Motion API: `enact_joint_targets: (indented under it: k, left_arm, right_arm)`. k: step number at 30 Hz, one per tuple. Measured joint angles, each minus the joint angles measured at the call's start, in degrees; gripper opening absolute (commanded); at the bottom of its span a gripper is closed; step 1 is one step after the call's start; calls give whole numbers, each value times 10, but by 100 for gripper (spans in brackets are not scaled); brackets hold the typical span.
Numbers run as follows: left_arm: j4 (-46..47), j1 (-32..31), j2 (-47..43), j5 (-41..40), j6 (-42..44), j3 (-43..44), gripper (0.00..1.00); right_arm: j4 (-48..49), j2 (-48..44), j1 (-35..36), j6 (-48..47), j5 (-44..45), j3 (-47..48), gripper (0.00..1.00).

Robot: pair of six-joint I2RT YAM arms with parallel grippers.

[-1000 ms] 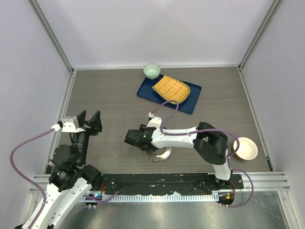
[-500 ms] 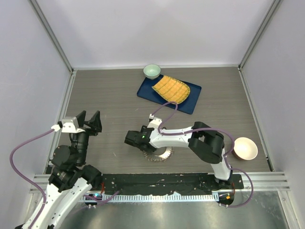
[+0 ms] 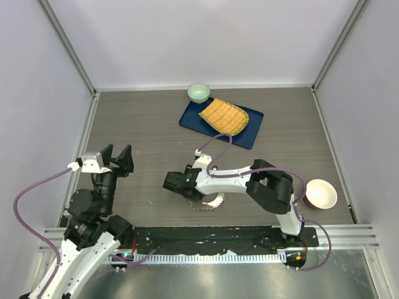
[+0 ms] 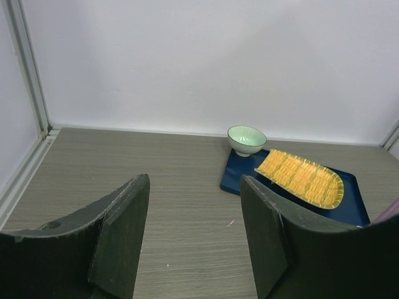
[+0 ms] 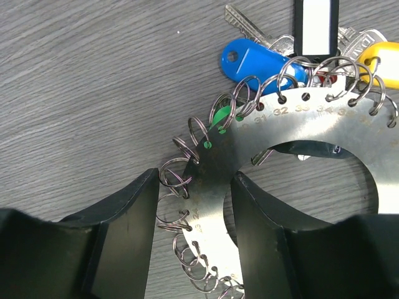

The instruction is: Remove the keys from the keyring

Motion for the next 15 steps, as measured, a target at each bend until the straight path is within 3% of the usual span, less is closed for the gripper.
enact_joint_targets:
  k: [15]
  left_arm:
    - [0, 0, 7, 12, -2, -1, 63]
  right_arm:
    - [7, 3, -1, -36, 2, 2, 59]
